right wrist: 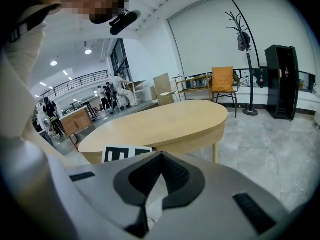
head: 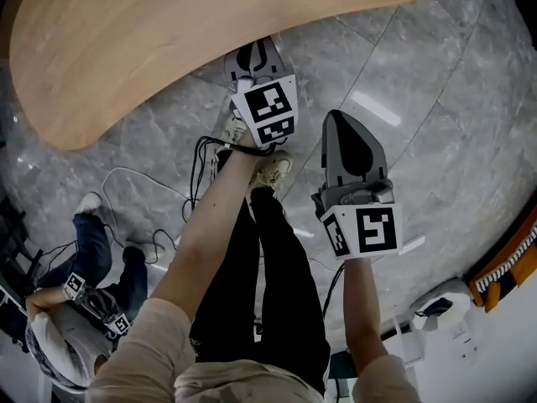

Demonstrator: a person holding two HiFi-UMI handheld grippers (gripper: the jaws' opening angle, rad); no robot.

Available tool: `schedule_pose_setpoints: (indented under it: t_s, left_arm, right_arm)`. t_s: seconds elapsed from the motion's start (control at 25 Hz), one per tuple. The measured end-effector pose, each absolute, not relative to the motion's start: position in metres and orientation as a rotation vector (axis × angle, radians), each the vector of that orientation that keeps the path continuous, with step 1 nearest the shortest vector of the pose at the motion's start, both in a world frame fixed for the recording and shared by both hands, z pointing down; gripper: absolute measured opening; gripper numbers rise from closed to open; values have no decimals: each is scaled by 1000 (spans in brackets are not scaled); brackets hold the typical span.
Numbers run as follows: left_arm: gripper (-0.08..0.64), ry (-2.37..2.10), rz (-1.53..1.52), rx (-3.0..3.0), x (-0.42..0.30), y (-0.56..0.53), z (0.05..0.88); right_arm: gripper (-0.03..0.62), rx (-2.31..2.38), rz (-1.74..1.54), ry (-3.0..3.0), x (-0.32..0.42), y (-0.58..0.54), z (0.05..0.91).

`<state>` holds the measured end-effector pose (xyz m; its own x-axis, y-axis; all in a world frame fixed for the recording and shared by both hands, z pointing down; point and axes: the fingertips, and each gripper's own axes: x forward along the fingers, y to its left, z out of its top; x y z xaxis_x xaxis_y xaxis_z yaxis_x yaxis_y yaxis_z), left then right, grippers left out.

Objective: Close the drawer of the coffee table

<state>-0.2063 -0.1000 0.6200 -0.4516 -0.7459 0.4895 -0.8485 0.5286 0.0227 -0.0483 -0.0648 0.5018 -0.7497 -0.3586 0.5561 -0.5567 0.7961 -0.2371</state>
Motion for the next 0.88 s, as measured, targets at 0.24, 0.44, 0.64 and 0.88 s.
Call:
schedule_pose_setpoints:
  t_s: [0.24,0.44,0.64,0.88]
  left_arm:
    - [8,-2202,330,1291,-157,-68,585]
    - [8,-2140,264,1384,-152,-55,471]
    - [8,-2172,296,1550,-161,-46,323]
    - [8,-2207,277,1755,-163,-36,154]
  right_arm:
    - [6,731,553,-2498,-57,-64,470]
    - [5,833,522,-2559,-63,-82,389]
    - [6,957,516,-2604,-60,-84,290]
    - [6,1121,518,-2646,-50,-56,150]
